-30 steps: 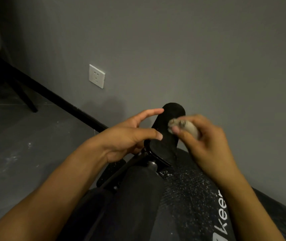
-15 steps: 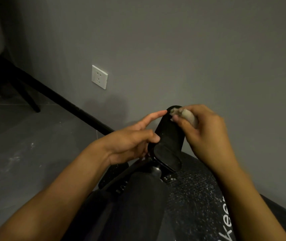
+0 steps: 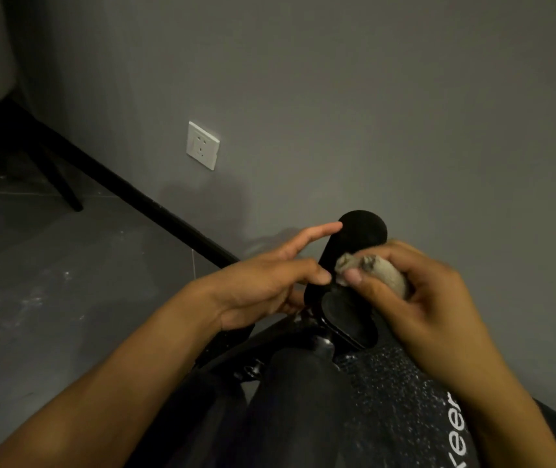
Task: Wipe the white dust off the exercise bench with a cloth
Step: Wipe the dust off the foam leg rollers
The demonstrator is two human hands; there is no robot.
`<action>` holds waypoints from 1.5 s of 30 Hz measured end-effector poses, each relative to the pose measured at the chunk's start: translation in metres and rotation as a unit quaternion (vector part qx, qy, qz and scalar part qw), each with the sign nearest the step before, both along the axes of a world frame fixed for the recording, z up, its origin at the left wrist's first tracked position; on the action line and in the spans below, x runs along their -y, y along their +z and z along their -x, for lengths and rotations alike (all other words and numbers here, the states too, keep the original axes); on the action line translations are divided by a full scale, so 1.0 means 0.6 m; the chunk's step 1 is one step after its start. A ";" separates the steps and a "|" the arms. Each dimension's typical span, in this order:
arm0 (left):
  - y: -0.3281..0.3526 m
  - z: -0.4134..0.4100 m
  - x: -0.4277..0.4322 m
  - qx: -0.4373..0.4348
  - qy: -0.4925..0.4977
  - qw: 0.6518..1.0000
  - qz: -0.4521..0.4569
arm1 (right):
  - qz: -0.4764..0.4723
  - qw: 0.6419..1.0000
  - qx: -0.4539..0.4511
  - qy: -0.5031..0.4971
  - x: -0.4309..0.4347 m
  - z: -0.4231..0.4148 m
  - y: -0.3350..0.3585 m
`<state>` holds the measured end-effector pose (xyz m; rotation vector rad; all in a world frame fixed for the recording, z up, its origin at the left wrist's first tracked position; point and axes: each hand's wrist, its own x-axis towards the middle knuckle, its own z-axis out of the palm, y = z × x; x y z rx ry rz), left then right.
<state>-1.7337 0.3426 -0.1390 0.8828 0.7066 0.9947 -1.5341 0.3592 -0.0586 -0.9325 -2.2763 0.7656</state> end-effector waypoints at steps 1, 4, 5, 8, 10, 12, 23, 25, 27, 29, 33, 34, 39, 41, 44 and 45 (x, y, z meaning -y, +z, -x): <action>-0.003 0.001 -0.002 0.009 -0.012 1.000 0.000 | -0.032 0.999 0.005 -0.034 -0.011 0.004 -0.004; -0.009 0.002 -0.010 0.027 -0.047 0.998 -0.010 | -0.090 0.991 0.007 -0.103 -0.027 0.020 -0.010; -0.010 0.002 -0.011 0.046 -0.058 0.997 -0.009 | -0.079 0.993 0.008 -0.085 -0.023 0.019 -0.009; -0.015 0.000 -0.016 0.093 -0.080 0.992 -0.015 | 0.016 0.999 0.023 0.020 0.004 -0.004 0.008; -0.015 -0.003 -0.021 0.104 -0.081 0.991 -0.014 | 0.066 0.996 0.029 0.056 0.014 -0.017 0.019; -0.011 -0.005 -0.024 0.100 -0.078 0.992 -0.009 | 0.028 0.998 0.038 0.046 0.010 -0.011 0.019; 0.039 -0.003 -0.006 -0.101 -0.024 0.995 -0.007 | -0.073 0.990 -0.020 -0.117 0.005 -0.045 -0.016; 0.027 -0.006 -0.004 -0.041 -0.027 0.999 0.024 | -0.061 0.990 -0.037 -0.118 0.000 -0.027 -0.015; 0.012 -0.009 -0.007 0.027 -0.032 0.998 0.042 | -0.025 0.998 -0.025 -0.056 0.001 -0.016 -0.014; 0.002 -0.010 -0.009 0.053 -0.039 0.997 0.041 | -0.031 0.999 -0.008 -0.034 -0.003 -0.013 -0.013; 0.002 -0.019 -0.012 0.047 -0.017 0.998 0.040 | -0.097 0.984 0.036 -0.146 -0.059 0.004 -0.008; 0.006 -0.021 -0.012 0.035 -0.009 0.998 0.041 | -0.092 0.982 0.041 -0.158 -0.068 0.008 -0.006; 0.029 -0.017 -0.009 -0.076 -0.003 0.997 0.008 | -0.053 0.998 0.029 -0.024 -0.033 -0.004 0.000; 0.036 -0.016 -0.010 -0.119 -0.002 0.993 -0.001 | -0.091 0.991 0.038 -0.088 -0.059 -0.003 -0.003; 0.041 -0.020 -0.010 -0.125 0.005 0.992 0.005 | -0.098 0.981 0.047 -0.160 -0.088 0.014 -0.004; 0.040 -0.020 -0.010 -0.119 0.006 0.993 0.004 | -0.088 0.987 0.039 -0.132 -0.082 0.012 -0.007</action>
